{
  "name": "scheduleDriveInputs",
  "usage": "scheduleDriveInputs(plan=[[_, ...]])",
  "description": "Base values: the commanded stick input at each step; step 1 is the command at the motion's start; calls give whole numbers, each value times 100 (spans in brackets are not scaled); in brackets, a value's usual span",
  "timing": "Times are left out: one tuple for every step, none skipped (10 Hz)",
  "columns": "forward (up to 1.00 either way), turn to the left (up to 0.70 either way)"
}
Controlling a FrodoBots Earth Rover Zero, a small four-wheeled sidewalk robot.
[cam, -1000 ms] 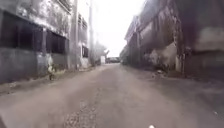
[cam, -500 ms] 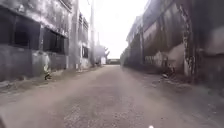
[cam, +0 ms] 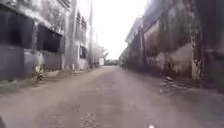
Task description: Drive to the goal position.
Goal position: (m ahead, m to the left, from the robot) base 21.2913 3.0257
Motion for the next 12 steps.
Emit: scheduleDriveInputs(plan=[[70, 0], [70, 0], [70, 0], [70, 0], [70, 0], [70, 0], [70, 0], [70, 0], [70, 0], [70, 0], [70, 0], [70, 0]])
